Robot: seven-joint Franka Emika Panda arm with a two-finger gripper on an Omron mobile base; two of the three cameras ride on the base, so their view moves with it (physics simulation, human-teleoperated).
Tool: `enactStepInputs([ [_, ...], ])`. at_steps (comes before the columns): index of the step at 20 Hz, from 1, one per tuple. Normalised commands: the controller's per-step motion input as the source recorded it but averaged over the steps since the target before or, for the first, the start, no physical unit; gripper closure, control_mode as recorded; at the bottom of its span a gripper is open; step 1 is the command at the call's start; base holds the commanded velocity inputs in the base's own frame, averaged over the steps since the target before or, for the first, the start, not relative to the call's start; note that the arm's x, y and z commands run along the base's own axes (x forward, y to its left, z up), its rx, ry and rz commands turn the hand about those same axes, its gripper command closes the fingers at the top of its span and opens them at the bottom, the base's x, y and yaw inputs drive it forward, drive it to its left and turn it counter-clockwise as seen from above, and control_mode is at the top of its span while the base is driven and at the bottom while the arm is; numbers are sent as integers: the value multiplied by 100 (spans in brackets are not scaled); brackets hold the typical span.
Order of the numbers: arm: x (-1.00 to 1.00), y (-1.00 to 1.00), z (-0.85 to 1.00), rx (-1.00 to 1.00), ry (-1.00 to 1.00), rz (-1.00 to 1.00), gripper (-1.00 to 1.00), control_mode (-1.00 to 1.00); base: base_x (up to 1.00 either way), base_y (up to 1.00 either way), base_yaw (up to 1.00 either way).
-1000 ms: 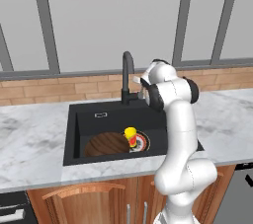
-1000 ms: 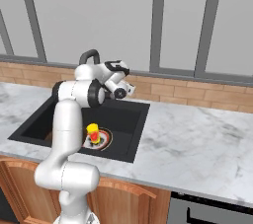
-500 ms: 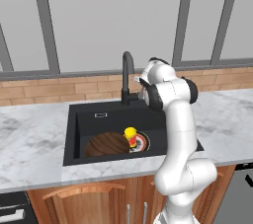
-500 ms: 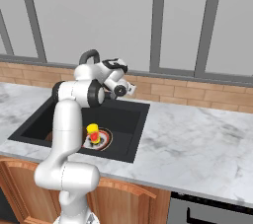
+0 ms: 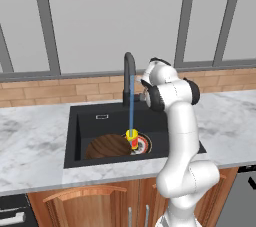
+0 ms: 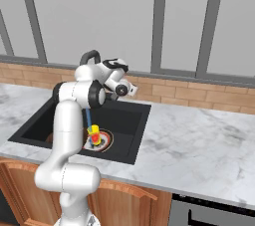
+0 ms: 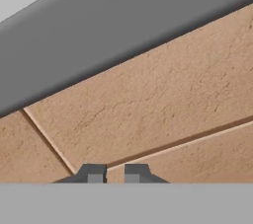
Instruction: Pick the cup and bowl and place them in the sink. Then turn on the water.
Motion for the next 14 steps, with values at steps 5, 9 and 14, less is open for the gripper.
enactStepInputs([
  [5,0,-68,-75,2,-1,0,100,-100,0,0,0],
  [9,0,-57,-75,-2,0,0,100,-100,0,0,0],
  [14,0,-52,-75,-5,0,0,100,-100,0,0,0],
])
